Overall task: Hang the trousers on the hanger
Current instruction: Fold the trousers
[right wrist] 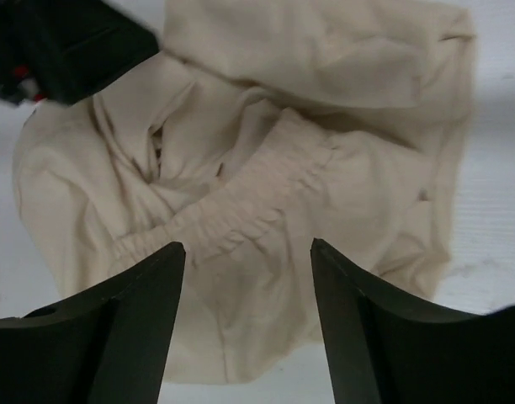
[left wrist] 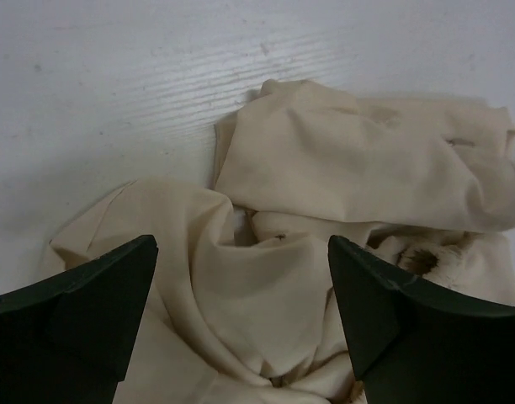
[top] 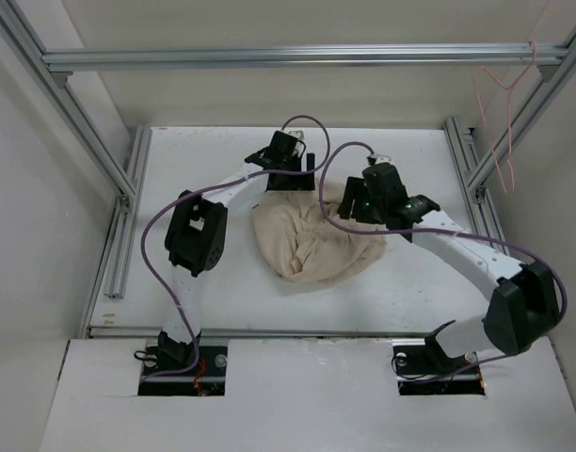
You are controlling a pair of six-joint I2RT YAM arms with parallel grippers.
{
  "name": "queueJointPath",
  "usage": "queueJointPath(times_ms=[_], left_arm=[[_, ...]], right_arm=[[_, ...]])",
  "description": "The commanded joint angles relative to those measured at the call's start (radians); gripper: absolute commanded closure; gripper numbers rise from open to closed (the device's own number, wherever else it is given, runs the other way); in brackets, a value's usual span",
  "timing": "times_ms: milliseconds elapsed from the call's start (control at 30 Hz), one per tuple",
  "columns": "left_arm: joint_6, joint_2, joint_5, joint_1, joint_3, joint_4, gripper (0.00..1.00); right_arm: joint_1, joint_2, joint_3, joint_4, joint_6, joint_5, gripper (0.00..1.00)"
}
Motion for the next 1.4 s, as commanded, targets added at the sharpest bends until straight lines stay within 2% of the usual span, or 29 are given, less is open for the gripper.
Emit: queueJointPath(times_ms=[0, 133, 300, 333, 367, 400, 433, 467, 533, 667, 767, 900, 967, 1033, 1100, 1267, 1333, 1367], left_arm=[[0.030, 0.053, 0.071, 0.002, 0.122, -0.076, 0.19], [0.023, 0.116, 0.081, -0.014, 0.171, -0.094, 0.30], [-0.013, 0.136, 0.051, -0.006, 0.171, -0.086, 0.69], [-0.031, 0.136, 0.042, 0.002, 0.169, -0.082, 0.75], [-0.045, 0.133, 0.033, 0.009, 0.168, -0.079, 0.80], [-0.065, 0.127, 0.025, 0.019, 0.163, -0.073, 0.84], [-0.085, 0.116, 0.013, 0.032, 0.157, -0.065, 0.88], [-0.108, 0.099, -0.001, 0.046, 0.144, -0.057, 0.90], [-0.147, 0.041, -0.048, 0.080, 0.108, -0.037, 0.95], [-0.246, -0.157, -0.114, 0.172, 0.044, 0.049, 0.97], [-0.315, -0.312, -0.166, 0.245, 0.044, 0.062, 0.98], [-0.359, -0.564, -0.309, 0.331, 0.030, 0.052, 0.97], [-0.361, -0.660, -0.364, 0.357, 0.010, 0.047, 0.96], [-0.362, -0.761, -0.409, 0.391, -0.031, 0.021, 0.95], [-0.364, -0.842, -0.435, 0.419, -0.094, -0.023, 0.94], [-0.395, -1.001, -0.427, 0.451, -0.355, -0.121, 0.88], [-0.416, -1.053, -0.424, 0.441, -0.480, -0.134, 0.85], [-0.428, -1.074, -0.415, 0.433, -0.542, -0.128, 0.84]], right_arm=[[0.056, 0.100, 0.032, 0.106, -0.023, -0.057, 0.27], [0.058, 0.241, 0.086, 0.117, -0.017, -0.041, 0.25], [0.076, 0.367, 0.130, 0.100, -0.010, 0.077, 0.34], [0.079, 0.386, 0.136, 0.097, -0.010, 0.080, 0.39], [0.081, 0.397, 0.138, 0.098, -0.010, 0.077, 0.48], [0.081, 0.401, 0.138, 0.107, -0.001, 0.071, 0.68], [0.081, 0.392, 0.136, 0.117, 0.014, 0.065, 0.83], [0.081, 0.363, 0.130, 0.127, 0.029, 0.074, 0.90], [0.081, 0.256, 0.107, 0.190, 0.039, 0.107, 0.92], [0.073, 0.092, 0.199, 0.192, -0.006, 0.126, 0.94], [0.055, 0.012, 0.358, 0.141, -0.017, 0.125, 0.94], [0.056, -0.068, 0.590, 0.102, -0.039, 0.124, 0.94], [0.058, -0.112, 0.629, 0.094, -0.032, 0.128, 0.94], [0.061, -0.195, 0.579, 0.089, 0.006, 0.146, 0.94], [0.063, -0.298, 0.444, 0.066, 0.068, 0.149, 0.94], [0.054, -0.508, -0.010, -0.027, 0.154, 0.184, 0.93], [0.005, -0.559, -0.189, -0.035, 0.195, 0.181, 0.93], [-0.015, -0.567, -0.222, -0.029, 0.197, 0.174, 0.93]])
